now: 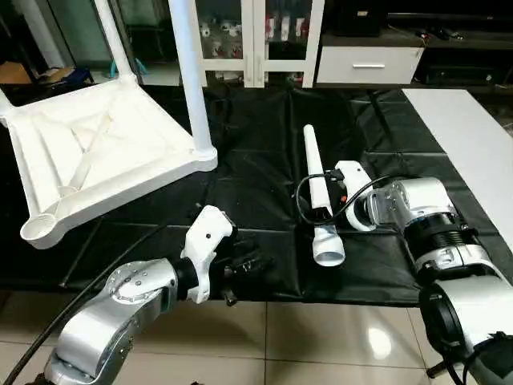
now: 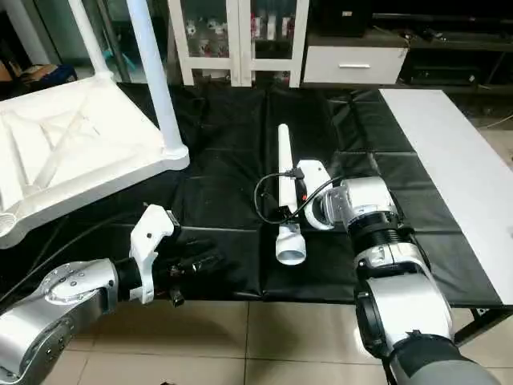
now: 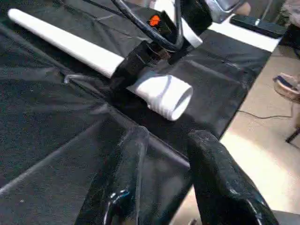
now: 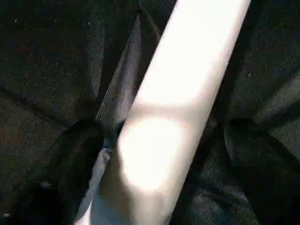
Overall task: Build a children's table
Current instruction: Pick table leg
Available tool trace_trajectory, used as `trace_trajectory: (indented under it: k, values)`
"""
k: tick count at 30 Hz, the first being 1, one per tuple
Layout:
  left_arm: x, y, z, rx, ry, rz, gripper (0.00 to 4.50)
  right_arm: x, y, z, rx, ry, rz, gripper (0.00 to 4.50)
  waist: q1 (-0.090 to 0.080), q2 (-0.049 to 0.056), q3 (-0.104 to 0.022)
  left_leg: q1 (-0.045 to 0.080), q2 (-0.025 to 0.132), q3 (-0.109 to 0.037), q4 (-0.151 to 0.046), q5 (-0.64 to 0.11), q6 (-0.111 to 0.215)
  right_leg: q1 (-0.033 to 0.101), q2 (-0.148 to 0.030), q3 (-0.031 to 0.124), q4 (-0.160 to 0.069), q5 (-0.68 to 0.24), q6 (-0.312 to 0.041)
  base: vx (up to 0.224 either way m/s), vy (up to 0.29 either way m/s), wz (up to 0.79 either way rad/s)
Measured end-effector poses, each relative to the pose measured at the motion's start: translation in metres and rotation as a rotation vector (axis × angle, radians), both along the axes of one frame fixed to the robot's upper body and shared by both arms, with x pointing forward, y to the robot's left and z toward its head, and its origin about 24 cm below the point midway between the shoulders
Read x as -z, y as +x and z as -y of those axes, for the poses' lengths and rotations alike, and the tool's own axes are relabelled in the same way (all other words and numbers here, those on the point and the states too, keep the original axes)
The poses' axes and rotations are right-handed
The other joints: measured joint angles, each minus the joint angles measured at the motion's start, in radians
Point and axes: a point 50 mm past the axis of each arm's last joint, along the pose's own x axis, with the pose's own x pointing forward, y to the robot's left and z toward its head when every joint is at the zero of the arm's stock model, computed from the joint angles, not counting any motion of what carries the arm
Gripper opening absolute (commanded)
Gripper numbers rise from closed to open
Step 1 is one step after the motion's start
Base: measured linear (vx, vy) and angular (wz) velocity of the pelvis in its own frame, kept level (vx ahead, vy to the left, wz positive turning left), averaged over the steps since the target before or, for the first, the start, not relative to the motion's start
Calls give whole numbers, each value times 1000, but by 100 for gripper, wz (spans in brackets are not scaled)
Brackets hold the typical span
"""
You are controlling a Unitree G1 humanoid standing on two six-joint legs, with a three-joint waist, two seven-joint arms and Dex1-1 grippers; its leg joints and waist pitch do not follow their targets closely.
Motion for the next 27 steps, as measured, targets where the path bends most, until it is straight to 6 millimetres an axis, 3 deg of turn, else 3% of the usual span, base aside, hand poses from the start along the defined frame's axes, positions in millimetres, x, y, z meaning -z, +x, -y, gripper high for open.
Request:
trace_trajectory:
  k: [20, 27]
  values:
    - [0, -1, 1, 6, 12, -1, 166, -1, -1, 14, -4, -4, -8, 226, 1, -2, 1, 0, 0, 1, 0, 0, 0, 0, 0, 0, -1, 0, 0, 0, 0, 0]
    - [-1, -1, 0, -4, 13, 2, 166, 0, -3, 19, -11, 3, 3, 193, 0, -2, 1, 0, 0, 1, 0, 0, 0, 0, 0, 0, -1, 0, 0, 0, 0, 0]
